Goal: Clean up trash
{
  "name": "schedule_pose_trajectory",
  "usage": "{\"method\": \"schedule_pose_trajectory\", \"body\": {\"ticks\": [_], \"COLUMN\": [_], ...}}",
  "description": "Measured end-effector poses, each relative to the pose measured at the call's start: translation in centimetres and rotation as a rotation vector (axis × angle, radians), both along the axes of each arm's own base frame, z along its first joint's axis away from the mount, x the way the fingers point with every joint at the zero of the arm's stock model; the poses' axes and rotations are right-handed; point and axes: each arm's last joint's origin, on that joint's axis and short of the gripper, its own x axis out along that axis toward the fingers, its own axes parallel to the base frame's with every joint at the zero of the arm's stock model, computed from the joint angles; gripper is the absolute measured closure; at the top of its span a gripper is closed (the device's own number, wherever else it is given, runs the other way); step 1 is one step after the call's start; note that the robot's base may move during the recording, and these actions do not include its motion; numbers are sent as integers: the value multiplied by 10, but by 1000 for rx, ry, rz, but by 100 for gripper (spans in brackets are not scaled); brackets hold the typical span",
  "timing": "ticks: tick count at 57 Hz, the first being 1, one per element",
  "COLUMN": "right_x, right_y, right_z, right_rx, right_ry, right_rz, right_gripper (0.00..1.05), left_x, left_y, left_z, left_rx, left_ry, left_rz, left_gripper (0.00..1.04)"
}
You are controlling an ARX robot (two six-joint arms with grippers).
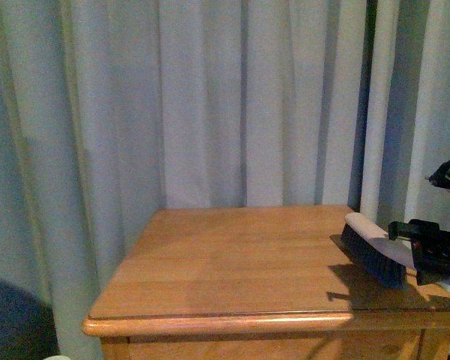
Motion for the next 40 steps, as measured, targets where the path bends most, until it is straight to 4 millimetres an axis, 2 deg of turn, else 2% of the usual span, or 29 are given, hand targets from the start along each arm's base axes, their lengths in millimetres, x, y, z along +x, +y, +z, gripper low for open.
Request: {"method": "schedule_pose_trajectory", "body": {"ticks": [7, 11, 12, 20, 27, 33, 40], "right_x": [1, 2, 3, 5, -3, -19, -47], "right_y": [0, 0, -1, -2, 0, 4, 7], "right_z": [0, 1, 2, 6, 16, 33, 58], "right_rx": [-3, -13, -18, -65, -127, -196, -248], "right_ry": [-11, -28, -32, -103, -195, -313, -465], "right_rz": [7, 14, 15, 46, 84, 115, 145], "right_gripper": [68, 83, 84, 84, 84, 84, 84], "left_x": [0, 0, 0, 0, 0, 0, 0], "left_y": [0, 0, 0, 0, 0, 0, 0], "left_z": [0, 0, 0, 0, 0, 0, 0], "left_rx": [0, 0, 0, 0, 0, 0, 0], "left_ry": [0, 0, 0, 0, 0, 0, 0], "left_rz": [0, 0, 0, 0, 0, 0, 0], "left_gripper": [78, 78, 78, 78, 78, 78, 78]}}
